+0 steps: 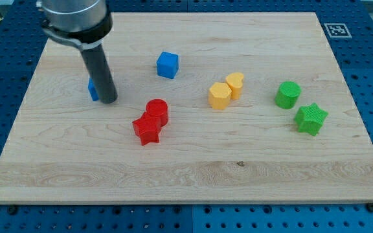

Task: Move the blue triangle to the left and down

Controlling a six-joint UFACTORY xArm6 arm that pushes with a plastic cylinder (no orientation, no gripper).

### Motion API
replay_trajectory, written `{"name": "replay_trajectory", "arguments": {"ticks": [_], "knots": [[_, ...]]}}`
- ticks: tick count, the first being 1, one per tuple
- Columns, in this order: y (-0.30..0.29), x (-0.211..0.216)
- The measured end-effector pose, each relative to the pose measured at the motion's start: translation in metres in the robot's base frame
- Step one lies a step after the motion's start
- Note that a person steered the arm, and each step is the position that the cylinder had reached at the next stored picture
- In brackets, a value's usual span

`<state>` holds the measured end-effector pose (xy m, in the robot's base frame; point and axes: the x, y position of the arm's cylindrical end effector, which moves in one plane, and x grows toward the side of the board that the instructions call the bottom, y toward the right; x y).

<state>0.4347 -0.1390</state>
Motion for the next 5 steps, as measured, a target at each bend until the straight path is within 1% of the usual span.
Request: {"name": "replay_trajectory", "arguments": {"ticks": [1, 2, 3, 4, 5], "knots": [[0.011, -0.027], [0.002, -0.05], [-0.037, -0.044], [-0.041, -0.003], [-0.042, -0.002]]}}
